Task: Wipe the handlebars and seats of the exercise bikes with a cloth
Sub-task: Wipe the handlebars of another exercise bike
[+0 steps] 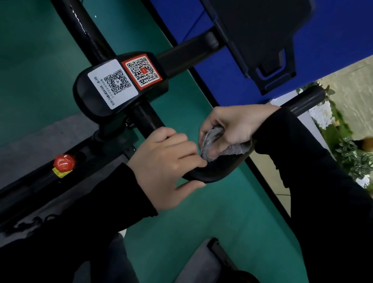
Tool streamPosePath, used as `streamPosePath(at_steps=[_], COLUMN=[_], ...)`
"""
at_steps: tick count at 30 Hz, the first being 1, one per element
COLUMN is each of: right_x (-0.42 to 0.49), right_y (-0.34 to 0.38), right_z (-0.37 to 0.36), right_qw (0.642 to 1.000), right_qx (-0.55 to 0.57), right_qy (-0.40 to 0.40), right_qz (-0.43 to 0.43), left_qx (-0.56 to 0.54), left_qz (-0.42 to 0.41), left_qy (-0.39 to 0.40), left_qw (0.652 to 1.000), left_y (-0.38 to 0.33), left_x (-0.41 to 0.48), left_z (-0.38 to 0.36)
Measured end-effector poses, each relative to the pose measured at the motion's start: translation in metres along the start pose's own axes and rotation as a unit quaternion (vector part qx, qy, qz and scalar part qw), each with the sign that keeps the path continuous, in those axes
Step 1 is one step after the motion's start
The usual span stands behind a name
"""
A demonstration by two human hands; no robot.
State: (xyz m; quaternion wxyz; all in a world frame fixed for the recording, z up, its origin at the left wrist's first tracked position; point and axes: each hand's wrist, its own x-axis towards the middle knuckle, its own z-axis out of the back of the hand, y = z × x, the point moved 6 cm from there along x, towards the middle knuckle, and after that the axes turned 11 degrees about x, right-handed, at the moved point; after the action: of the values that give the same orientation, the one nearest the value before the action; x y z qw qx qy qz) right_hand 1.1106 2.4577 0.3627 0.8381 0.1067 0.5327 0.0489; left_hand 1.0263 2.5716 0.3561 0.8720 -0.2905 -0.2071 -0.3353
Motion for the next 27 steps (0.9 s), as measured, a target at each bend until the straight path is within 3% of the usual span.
streamPosePath(at_steps=[3,7,12,14,18,24,27], right_x=[0.000,-0.011,-0.044,-0.062,-0.086,-0.080,-0.075], right_y=[-0.003,-0.015,-0.021,-0.028,-0.047,-0.064,-0.065], right_z=[0.005,0.022,0.011,0.004,-0.029,-0.066,-0.075], right_qw=[1.000,0.992,0.951,0.896,0.736,0.557,0.499], right_qx=[-0.004,-0.037,0.021,0.021,0.090,0.218,0.265], right_qy=[-0.011,-0.117,-0.283,-0.407,-0.636,-0.780,-0.801], right_qz=[-0.007,-0.004,0.120,0.178,0.214,0.187,0.196], left_qx=[0.005,0.014,0.038,0.060,0.110,0.125,0.124], left_qz=[0.000,0.001,0.006,0.020,0.043,0.053,0.059], left_qy=[0.004,0.018,0.029,0.029,0.050,0.100,0.093], left_qw=[1.000,1.000,0.999,0.998,0.992,0.986,0.986], left_y=[0.000,0.000,-0.005,-0.010,-0.025,-0.035,-0.033], left_x=[0.000,0.001,0.003,0.006,0.019,0.033,0.033], left_z=[-0.001,-0.001,0.000,0.000,-0.008,-0.024,-0.024])
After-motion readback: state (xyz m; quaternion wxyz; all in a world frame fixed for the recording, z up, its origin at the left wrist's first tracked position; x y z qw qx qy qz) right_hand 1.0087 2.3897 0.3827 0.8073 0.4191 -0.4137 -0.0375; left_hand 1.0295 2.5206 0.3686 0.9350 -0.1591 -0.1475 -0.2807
